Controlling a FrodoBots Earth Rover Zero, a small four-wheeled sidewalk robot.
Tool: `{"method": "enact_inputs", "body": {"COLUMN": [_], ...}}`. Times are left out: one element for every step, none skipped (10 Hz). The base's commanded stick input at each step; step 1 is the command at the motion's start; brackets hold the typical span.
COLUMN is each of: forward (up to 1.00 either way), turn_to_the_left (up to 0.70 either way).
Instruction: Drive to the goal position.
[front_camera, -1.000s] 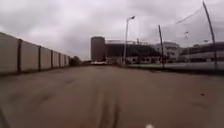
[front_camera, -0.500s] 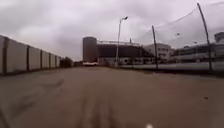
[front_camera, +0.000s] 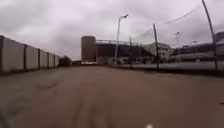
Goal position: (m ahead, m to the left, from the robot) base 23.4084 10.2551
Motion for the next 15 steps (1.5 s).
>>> {"method": "enact_inputs", "body": {"forward": [0.70, 0.70, 0.70, 0.70, 0.70, 0.70, 0.70, 0.70, 0.70, 0.70, 0.70, 0.70, 0.70, 0.70, 0.70], "turn_to_the_left": [0.00, 0.00, 0.00, 0.00, 0.26, 0.25, 0.00, 0.00, 0.00, 0.20, 0.28, 0.17, 0.00, 0.00, 0.04]}}
